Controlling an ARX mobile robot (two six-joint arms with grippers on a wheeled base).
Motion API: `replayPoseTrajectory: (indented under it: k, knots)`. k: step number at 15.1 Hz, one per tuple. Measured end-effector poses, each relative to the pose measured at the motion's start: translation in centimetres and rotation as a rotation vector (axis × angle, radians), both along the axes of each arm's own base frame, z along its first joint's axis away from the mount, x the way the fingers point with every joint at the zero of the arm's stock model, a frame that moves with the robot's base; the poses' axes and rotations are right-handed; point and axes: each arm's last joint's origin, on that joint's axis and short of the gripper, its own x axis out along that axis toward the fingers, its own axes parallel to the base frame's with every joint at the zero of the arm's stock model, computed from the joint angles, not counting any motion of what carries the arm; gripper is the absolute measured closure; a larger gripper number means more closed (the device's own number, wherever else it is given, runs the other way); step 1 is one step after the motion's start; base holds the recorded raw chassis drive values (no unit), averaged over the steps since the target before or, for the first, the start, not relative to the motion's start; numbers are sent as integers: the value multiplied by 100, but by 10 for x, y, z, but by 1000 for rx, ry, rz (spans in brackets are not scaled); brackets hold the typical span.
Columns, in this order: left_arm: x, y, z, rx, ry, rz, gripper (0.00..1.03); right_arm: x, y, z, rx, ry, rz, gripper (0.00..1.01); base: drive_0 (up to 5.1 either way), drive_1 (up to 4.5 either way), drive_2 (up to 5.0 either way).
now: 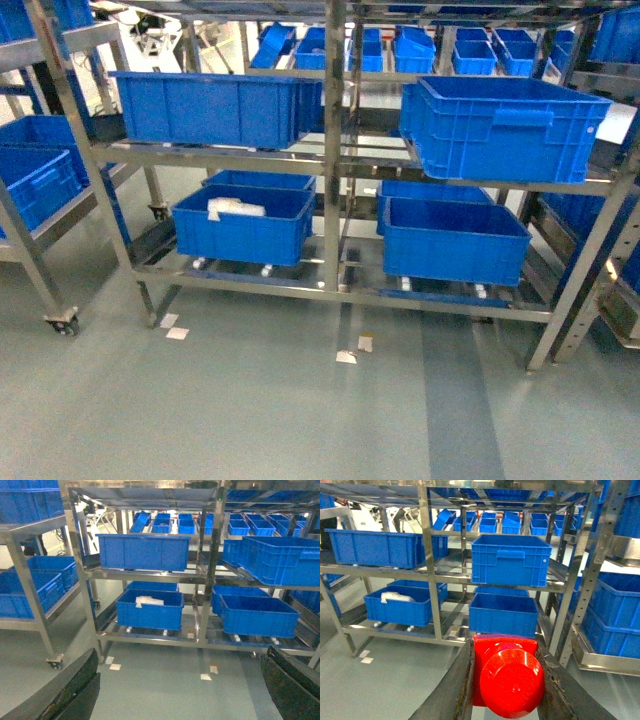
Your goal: Pick red block from blue box to shelf
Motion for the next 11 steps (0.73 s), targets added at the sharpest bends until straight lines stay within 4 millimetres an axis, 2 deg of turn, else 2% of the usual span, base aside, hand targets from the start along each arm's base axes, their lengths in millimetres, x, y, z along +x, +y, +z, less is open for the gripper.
replayPoseTrajectory:
  k: [11]
  knots:
    - [0, 0, 0, 0, -1, 1, 5, 0, 0, 0, 0, -3, 0, 76, -22, -22, -22]
